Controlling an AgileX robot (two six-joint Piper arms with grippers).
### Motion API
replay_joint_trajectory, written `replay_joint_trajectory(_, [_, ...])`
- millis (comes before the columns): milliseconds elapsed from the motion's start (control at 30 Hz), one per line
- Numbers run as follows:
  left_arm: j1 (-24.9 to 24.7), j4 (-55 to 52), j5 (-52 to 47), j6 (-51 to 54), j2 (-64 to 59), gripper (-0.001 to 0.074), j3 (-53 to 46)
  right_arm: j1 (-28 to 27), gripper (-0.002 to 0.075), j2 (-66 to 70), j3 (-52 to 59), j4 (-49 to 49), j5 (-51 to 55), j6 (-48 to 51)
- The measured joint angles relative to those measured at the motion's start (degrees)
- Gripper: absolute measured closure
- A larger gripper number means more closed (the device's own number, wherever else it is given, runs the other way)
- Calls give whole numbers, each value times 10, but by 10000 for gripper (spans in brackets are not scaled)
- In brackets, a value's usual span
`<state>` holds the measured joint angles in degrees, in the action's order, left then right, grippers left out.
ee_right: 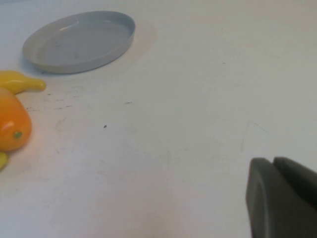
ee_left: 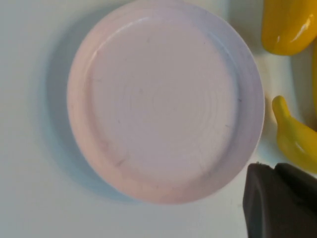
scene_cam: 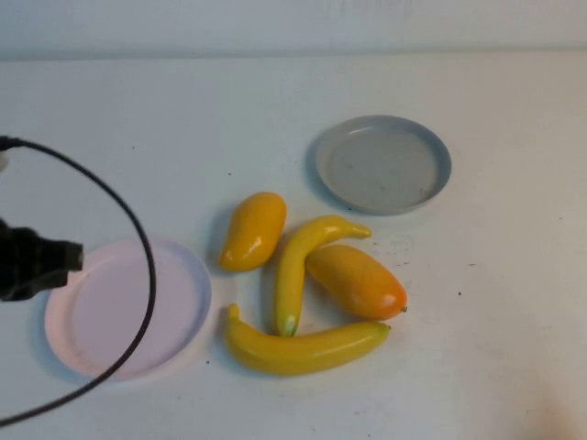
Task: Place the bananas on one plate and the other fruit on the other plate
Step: Put one type of fruit in the left plate
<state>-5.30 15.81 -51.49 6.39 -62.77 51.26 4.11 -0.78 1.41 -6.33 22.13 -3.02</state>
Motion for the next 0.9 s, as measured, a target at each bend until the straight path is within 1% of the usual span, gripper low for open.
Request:
replay_joint_trajectory(133, [-29,-3,-12,21,-107,740,81,0,741,0,0,0,0,0])
replay_joint_trajectory(333, [-129,-23,-37,27,-246,740,210,0,741,0,0,0,0,0])
replay_joint_trajectory(533, [-207,-58,-90,27,-357,740,347,0,742,0,0,0,0,0])
replay_joint_trajectory(633, [-233,-81,-115,27,-405,740,406,0,741,0,0,0,0,0])
replay_joint_trajectory(733, [-246,-112,-141,27,-441,736,458,0,741,0,0,0,0,0])
replay_joint_trajectory(767, [-250,-119,-147,27,-450,728,475,0,741,0,0,0,0,0])
replay_joint_trajectory(833, [-255,-126,-162,27,-471,678,506,0,741,0,0,0,0,0])
replay_joint_trajectory(900, [-257,-129,-170,27,-490,577,527,0,741,0,0,0,0,0])
